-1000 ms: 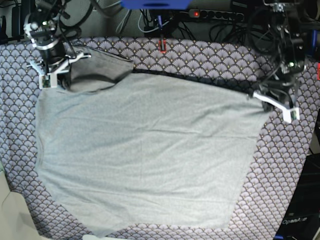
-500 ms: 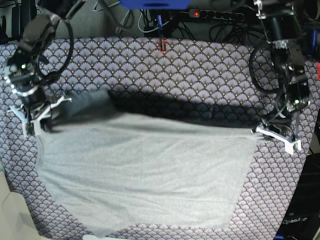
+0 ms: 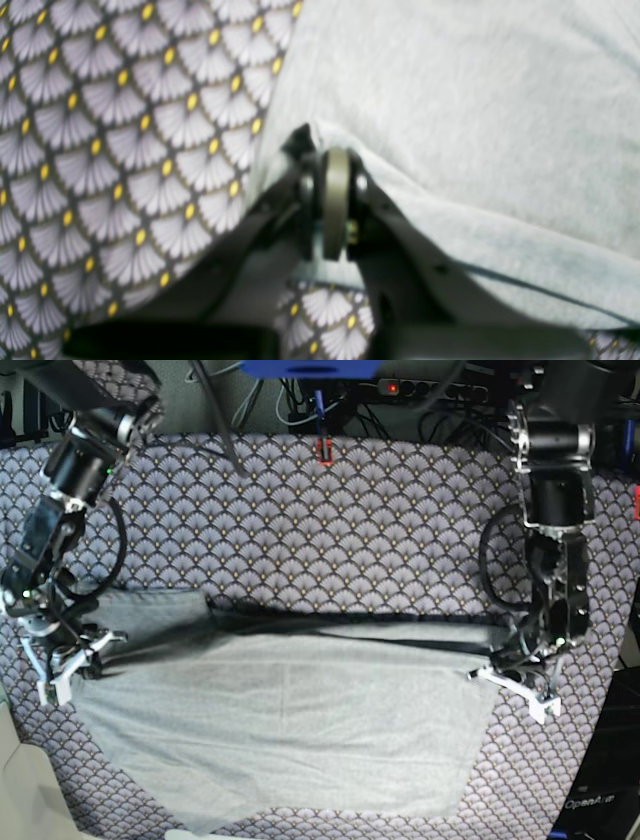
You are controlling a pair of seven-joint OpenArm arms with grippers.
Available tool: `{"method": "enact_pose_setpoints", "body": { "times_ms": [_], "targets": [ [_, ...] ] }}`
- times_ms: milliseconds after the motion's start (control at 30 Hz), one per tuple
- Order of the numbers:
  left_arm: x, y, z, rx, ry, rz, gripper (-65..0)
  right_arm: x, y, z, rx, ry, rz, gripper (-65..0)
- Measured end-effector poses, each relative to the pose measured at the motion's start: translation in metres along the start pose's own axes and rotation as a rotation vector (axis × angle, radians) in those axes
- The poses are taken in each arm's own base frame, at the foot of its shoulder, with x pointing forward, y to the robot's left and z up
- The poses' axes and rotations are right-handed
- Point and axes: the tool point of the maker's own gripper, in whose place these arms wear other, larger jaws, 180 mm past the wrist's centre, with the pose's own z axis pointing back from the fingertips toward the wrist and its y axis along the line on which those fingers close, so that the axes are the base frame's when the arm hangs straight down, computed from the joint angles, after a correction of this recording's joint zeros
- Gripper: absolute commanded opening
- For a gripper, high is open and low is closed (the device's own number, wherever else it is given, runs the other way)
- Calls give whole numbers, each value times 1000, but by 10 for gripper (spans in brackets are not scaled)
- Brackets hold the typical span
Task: Fold the T-shirt properly
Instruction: 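Lift the grasped edge and fold it across the shirt with both grippers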
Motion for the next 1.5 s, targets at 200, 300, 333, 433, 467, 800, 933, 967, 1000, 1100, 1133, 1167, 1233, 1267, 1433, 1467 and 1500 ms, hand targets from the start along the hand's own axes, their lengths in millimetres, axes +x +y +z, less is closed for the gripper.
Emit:
{"method": "enact_pose_setpoints", "body": {
  "times_ms": [200, 300, 333, 433, 467, 800, 933, 967, 1000, 1100, 1133, 1167, 1233, 1267, 1433, 1467, 1500],
  "targets": [
    [13, 0, -5, 2, 1, 14, -650, 14, -1, -16, 29, 18, 19, -650],
    [22, 0, -5, 2, -12, 12, -650, 24, 8, -21, 50, 8, 41, -650],
    [27, 0, -4, 2, -18, 10, -650, 25, 11, -21, 58, 5, 46, -650],
    [42, -3, -2, -2, -44, 8, -650, 22, 17, -23, 67, 24, 68, -650],
    [45, -3, -2, -1, -50, 6, -650, 21, 19, -24, 72, 27, 74, -650],
    [66, -14, -2, 82, -97, -128, -650, 27, 24, -26, 82, 19, 81, -650],
    [74, -19, -3, 87, -167, -161, -650, 32, 23, -30, 89, 2, 71, -650],
    [78, -18, -2, 98, -185, -173, -650, 34, 24, -31, 93, -3, 69, -650],
    [80, -17, -1, 104, -195, -180, -650, 35, 26, -33, 98, -7, 71, -650],
    [74, -14, -5, 109, -177, -176, -650, 32, 30, -36, 112, -4, 72, -650],
    [70, -11, -8, 114, -163, -176, -650, 30, 30, -37, 115, 0, 72, -650],
    [64, -9, -11, 118, -146, -174, -650, 29, 31, -38, 118, -2, 73, -650],
    [55, -6, -14, 122, -117, -171, -650, 27, 32, -39, 124, 8, 82, -650],
    [54, -6, -14, 123, -115, -171, -650, 27, 33, -40, 126, 6, 81, -650],
    [72, -9, -12, 114, -204, -176, -650, 21, 40, -46, 150, 10, 72, -650],
    [73, -10, -12, 114, -212, -176, -650, 23, 41, -48, 155, 7, 73, -650],
    [73, -10, -12, 113, -216, -177, -650, 25, 42, -49, 160, 1, 69, -650]
  ]
}}
